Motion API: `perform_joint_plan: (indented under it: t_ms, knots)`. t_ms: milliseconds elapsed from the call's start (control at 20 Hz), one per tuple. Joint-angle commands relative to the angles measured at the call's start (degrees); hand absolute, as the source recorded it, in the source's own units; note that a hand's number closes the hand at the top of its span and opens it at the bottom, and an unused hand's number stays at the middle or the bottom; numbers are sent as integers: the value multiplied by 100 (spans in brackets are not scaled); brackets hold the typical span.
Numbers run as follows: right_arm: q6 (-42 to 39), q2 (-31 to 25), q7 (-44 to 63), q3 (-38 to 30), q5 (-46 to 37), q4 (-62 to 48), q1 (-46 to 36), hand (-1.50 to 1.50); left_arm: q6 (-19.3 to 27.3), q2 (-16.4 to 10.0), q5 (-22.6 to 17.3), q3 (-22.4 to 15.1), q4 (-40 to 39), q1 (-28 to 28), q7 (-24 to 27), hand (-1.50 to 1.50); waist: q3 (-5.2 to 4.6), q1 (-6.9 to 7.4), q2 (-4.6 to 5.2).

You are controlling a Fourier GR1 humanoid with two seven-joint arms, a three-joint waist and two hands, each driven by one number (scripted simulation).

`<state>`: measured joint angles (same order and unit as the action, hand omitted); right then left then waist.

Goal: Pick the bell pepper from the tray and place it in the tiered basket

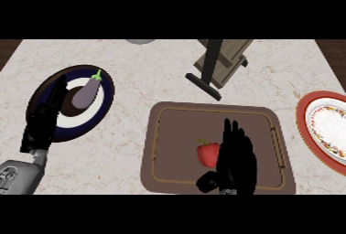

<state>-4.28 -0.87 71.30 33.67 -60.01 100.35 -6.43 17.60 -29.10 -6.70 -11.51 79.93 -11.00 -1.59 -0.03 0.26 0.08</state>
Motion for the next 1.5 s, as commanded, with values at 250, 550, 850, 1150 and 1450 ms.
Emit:
perform_joint_plan:
  t_ms: [250, 550, 850, 1150, 1450]
  knots:
    - [381, 82, 1077, -238, 507, -617, -491, -150, -20, 34, 130, 61, 337, 83, -295, 0, 5, 38, -11]
    - [306, 82, 753, 14, 1384, -1289, -692, 150, -82, 22, 232, 149, 434, 290, -115, 0, 5, 83, -6]
    - [-29, 82, 702, 314, 719, -1281, -848, 150, -295, 130, 216, 298, 149, 302, 91, 0, 0, 8, -8]
    - [924, 81, 1102, 46, 1336, -1662, -1895, 150, -225, 300, 379, 160, 195, 74, -89, 0, 2, 169, 21]
    - [485, 82, 810, -1305, 1487, -2323, -3575, 150, -443, 314, 343, 11, 181, -214, -112, 0, -37, 750, 185]
